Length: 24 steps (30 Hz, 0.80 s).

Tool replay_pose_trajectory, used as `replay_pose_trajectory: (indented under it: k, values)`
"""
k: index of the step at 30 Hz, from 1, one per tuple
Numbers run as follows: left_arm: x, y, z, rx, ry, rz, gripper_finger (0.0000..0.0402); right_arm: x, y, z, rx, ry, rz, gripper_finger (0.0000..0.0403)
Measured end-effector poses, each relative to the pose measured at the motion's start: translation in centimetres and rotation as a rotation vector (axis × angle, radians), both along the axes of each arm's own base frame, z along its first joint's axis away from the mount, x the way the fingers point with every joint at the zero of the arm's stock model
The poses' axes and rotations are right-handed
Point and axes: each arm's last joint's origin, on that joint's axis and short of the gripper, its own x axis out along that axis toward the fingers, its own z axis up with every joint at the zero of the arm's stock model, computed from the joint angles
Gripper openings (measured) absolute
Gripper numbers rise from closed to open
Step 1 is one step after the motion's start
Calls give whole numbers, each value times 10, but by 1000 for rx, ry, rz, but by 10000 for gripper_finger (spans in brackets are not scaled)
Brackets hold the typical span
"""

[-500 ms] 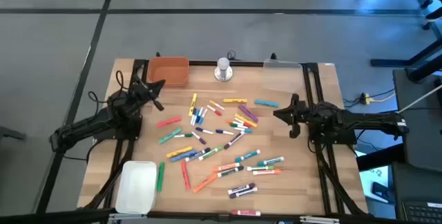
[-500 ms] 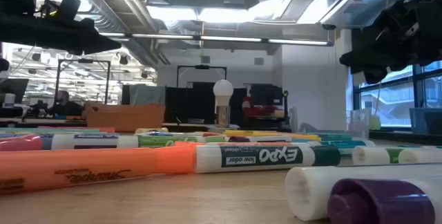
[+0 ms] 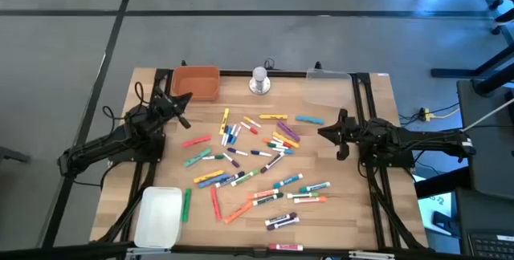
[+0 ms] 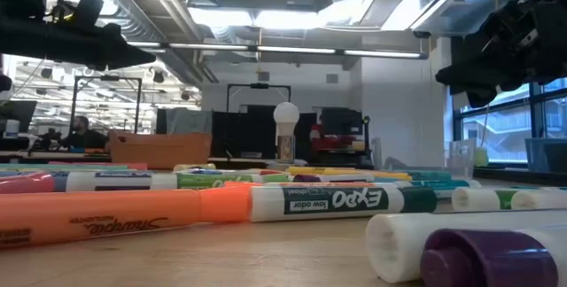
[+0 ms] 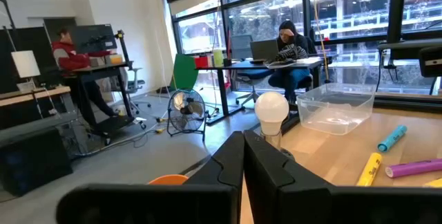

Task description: Pick & Place Markers

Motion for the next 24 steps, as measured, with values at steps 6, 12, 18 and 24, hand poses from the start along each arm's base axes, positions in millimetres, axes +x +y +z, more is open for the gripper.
replay_pose_trajectory:
  k: [6,12,18,24]
  values:
    - [0,0,0,0,0,0,6,0,0,0,0,0,0,46]
    - [0,0,0,0,0,0,8,0,0,0,0,0,0,46]
    - [0,0,0,0,0,-1,10,0,0,0,0,0,0,46]
    - [0,0,0,0,0,-1,7,0,0,0,0,0,0,46]
